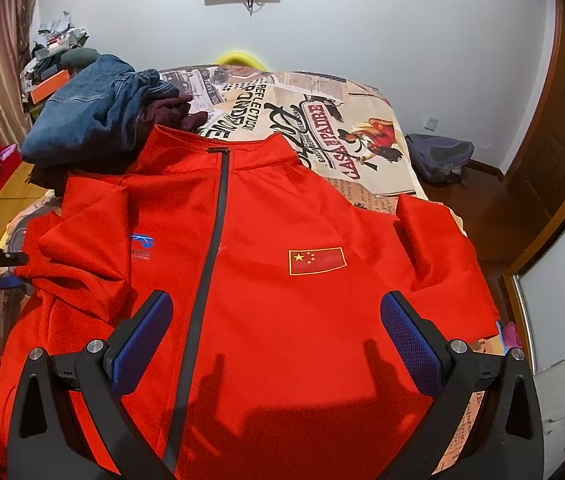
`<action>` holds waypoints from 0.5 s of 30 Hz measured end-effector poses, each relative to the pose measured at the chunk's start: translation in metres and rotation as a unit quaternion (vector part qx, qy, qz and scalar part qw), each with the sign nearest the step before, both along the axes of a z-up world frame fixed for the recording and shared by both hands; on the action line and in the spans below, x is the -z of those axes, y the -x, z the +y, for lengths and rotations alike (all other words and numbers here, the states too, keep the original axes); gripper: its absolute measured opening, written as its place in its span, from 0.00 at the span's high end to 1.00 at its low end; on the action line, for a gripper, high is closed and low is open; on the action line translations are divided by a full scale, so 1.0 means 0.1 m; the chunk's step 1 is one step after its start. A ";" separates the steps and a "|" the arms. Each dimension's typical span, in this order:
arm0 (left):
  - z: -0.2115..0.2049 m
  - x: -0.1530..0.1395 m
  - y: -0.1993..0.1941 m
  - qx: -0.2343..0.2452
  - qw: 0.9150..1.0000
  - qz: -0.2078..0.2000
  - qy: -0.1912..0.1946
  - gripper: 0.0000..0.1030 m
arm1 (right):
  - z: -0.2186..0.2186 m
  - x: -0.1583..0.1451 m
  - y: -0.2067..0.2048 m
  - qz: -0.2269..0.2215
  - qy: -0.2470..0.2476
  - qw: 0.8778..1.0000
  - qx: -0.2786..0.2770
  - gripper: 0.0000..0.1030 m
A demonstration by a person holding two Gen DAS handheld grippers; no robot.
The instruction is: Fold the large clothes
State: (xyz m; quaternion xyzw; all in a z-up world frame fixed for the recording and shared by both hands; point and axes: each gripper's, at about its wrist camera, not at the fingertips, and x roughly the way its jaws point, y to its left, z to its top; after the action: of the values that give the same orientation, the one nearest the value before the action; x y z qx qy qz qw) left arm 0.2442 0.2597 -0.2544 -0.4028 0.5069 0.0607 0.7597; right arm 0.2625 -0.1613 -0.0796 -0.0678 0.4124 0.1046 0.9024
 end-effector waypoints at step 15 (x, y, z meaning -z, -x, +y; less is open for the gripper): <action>-0.63 -0.85 -0.35 0.039 0.976 -0.070 -0.202 0.96 | -0.20 -0.08 -0.03 -0.018 0.000 1.000 0.017 0.00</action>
State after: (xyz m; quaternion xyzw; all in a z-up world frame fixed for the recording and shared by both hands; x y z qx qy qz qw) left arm 0.2794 0.1971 -0.1694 -0.2236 0.4452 0.1036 0.8609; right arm 0.2652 -0.1811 -0.0718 -0.0632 0.3968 0.0879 0.9115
